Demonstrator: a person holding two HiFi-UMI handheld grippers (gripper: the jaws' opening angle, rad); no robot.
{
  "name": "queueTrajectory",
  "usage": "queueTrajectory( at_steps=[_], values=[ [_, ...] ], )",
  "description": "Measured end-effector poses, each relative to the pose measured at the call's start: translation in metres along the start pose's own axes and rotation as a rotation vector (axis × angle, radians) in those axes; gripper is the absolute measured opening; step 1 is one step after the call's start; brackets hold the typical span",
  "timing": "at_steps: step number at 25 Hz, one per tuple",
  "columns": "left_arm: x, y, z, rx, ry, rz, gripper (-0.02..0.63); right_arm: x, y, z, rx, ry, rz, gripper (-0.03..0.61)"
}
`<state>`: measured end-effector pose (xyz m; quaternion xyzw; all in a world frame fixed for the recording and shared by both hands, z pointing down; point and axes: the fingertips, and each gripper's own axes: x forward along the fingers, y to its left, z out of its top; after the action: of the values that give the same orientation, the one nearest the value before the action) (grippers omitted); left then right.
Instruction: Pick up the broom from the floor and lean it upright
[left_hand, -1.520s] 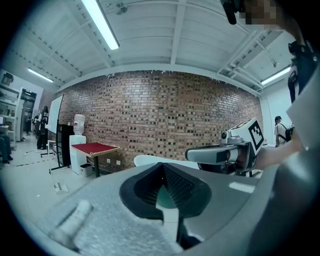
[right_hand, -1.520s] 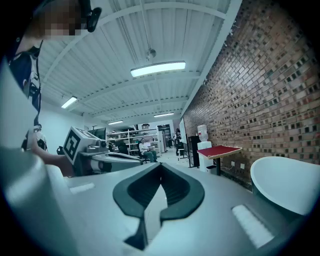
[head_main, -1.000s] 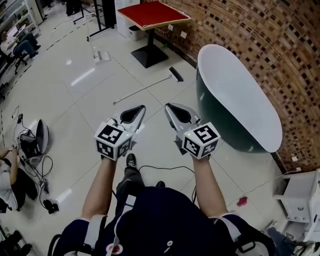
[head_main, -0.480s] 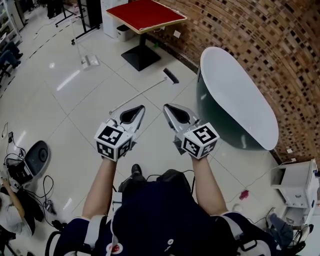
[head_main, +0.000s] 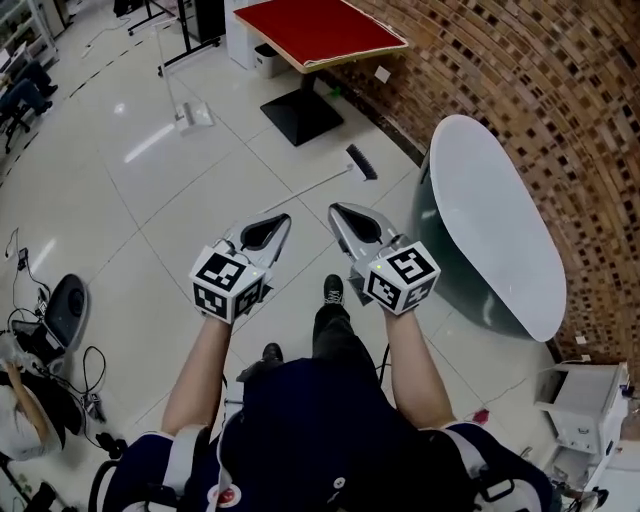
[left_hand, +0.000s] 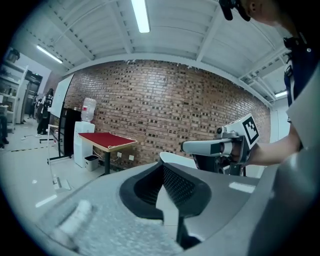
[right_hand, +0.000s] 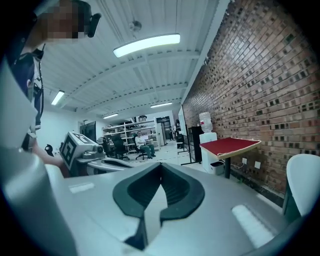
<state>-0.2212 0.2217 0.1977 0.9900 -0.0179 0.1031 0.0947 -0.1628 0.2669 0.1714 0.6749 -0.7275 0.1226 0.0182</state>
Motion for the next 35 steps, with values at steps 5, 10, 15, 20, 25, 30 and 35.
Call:
queueTrajectory(
  at_steps=[5, 10, 15, 20, 25, 30, 35],
  values=[
    [0.06, 0.046, -0.001, -0.027, 0.004, 0.108, 0.002, 0.054, -0.064, -0.001, -0.054, 0.047, 0.133, 0.006],
    [0.126, 0.089, -0.004, -0.06, 0.036, 0.194, 0.0, 0.108, -0.135, -0.01, -0.076, 0.099, 0.266, 0.006],
    [0.153, 0.146, -0.024, -0.076, 0.074, 0.334, 0.002, 0.17, -0.165, -0.037, -0.104, 0.16, 0.416, 0.006],
    [0.149, 0.203, -0.086, -0.143, 0.136, 0.464, 0.001, 0.231, -0.171, -0.092, -0.119, 0.251, 0.511, 0.006],
    [0.132, 0.267, -0.182, -0.225, 0.187, 0.57, 0.002, 0.295, -0.163, -0.189, -0.155, 0.354, 0.612, 0.04],
    [0.124, 0.328, -0.303, -0.295, 0.239, 0.615, 0.002, 0.35, -0.15, -0.31, -0.221, 0.465, 0.688, 0.055],
    [0.131, 0.38, -0.425, -0.317, 0.302, 0.615, 0.0, 0.403, -0.14, -0.433, -0.268, 0.548, 0.759, 0.041]
  ],
)
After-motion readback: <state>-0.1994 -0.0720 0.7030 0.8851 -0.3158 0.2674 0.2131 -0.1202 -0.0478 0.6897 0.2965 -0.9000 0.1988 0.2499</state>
